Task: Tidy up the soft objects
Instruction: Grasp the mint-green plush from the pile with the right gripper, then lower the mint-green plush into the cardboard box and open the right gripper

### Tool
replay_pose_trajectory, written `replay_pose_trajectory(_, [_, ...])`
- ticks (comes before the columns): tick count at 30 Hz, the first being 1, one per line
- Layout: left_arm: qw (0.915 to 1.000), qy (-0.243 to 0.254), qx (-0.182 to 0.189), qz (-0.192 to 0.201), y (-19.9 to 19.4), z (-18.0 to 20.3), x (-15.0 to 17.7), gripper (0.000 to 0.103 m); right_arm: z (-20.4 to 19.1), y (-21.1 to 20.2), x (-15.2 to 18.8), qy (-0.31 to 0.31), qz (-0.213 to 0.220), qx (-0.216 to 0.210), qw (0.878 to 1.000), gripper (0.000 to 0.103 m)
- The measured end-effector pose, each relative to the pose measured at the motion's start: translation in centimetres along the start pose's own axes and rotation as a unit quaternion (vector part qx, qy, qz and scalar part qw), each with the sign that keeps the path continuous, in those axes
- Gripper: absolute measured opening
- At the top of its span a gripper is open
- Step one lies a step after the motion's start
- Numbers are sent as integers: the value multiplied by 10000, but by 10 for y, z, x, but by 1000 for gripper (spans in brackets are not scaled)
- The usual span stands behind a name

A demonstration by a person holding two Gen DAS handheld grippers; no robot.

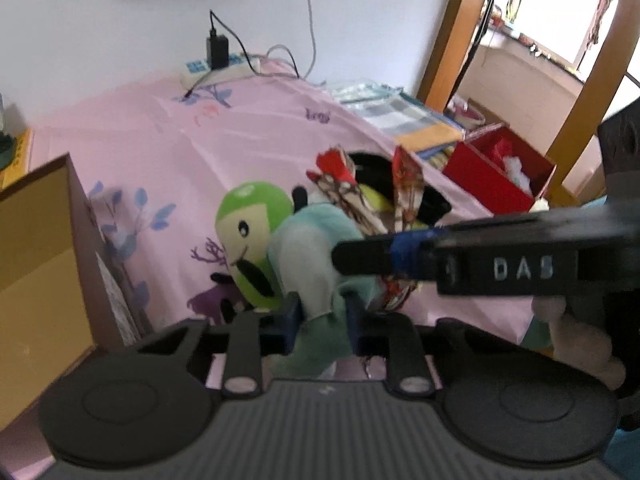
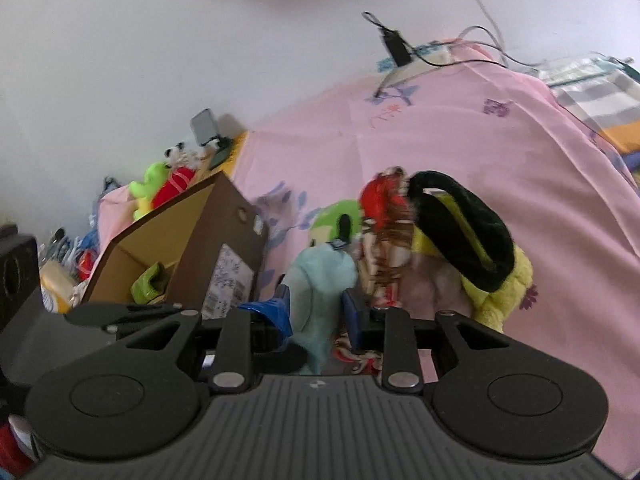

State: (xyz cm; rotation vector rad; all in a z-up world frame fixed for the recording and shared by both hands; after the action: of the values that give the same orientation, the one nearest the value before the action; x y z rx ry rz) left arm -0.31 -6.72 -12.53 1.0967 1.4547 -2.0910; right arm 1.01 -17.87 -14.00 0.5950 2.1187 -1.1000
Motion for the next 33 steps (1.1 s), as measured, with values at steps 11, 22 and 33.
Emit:
replay_pose_trajectory(11, [9975, -224, -14, 663, -40, -21, -31, 12, -35, 1, -21, 133, 265, -672, 9973, 7])
replay_pose_trajectory(22, [9828, -621, -1190, 1268, -121, -124, -38, 12, -144, 63, -46, -499, 239, -1669, 9844, 8])
replay_pose_trajectory(33, [9604, -1321, -2328, 773, -156, -238, 19, 12, -246, 167, 1, -565, -896, -2180, 9702, 9])
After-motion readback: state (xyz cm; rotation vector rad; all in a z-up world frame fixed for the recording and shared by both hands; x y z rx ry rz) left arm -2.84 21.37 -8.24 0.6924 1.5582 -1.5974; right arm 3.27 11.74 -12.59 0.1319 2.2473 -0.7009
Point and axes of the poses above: each gripper's, at about its wrist camera, not at the fingertips, and y roughly the way its jaws point, z to its right, x to its underside, the point moved 7 cm from there along y, roughly the way its jaws point, and after that the axes turned 9 degrees about z, right-handed, at the moved point
